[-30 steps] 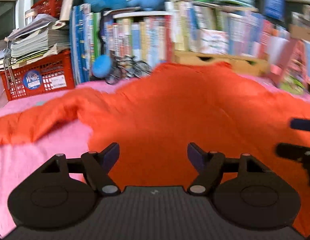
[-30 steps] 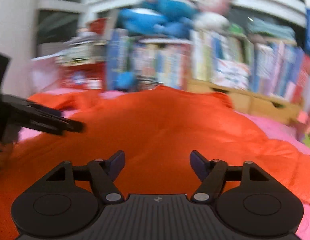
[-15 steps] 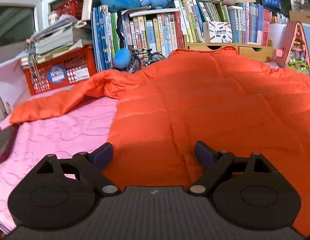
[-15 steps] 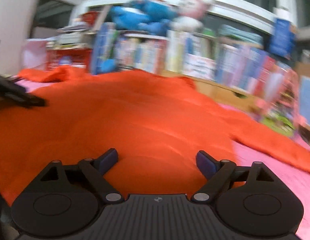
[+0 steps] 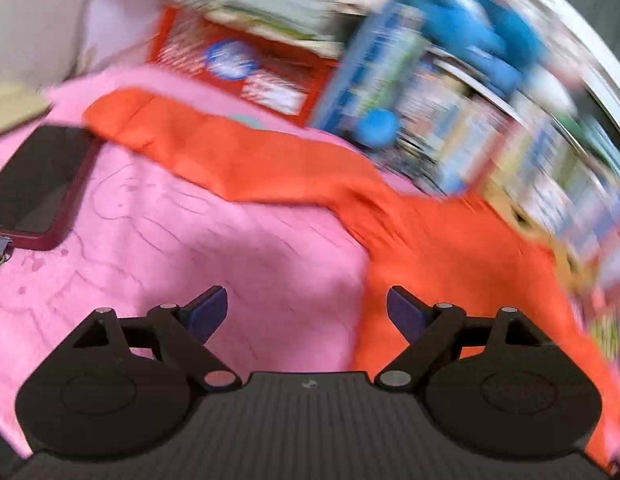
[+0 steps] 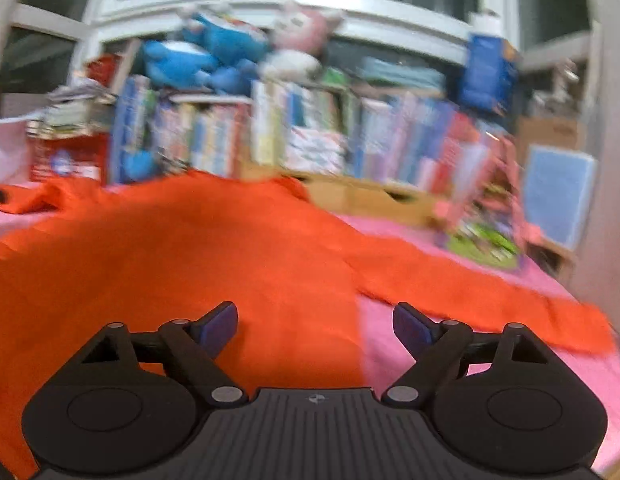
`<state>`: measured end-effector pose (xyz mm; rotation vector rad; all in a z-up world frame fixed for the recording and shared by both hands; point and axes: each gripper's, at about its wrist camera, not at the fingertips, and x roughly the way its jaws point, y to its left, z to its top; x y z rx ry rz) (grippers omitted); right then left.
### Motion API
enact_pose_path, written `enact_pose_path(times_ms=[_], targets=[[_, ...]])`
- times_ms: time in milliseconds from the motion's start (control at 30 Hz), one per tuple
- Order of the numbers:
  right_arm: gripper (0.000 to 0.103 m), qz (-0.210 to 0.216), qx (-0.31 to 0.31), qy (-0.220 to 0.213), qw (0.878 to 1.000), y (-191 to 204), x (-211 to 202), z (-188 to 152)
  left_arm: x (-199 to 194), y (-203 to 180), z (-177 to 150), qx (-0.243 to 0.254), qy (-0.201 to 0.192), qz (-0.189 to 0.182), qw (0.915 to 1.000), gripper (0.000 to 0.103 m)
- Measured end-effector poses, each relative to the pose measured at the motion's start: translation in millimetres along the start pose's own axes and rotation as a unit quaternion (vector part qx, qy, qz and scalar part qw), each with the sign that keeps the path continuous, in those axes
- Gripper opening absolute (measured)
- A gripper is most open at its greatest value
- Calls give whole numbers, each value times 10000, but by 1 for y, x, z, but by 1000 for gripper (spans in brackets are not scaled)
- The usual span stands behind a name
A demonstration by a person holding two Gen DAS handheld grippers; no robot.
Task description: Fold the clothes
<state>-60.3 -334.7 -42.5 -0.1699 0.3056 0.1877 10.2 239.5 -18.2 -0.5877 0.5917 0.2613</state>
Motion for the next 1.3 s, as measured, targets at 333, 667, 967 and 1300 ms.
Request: enact_pose_path(times_ms=[333,667,967,1300], targets=[[85,359,-494,37,9981,52,36,20,90,47,66,-1368,-796,56,9874,86],[86,123,-608,486,9969,61,59,23,75,28,113,-141,-1773,1494,9726,2],[89,208,-488,687,9962,56,69,18,63,4,108,603,-1221,3021,9435,28],[90,691,141,740,9948,36,72,29,61,-163,18,2720,-852,66,9585,66]])
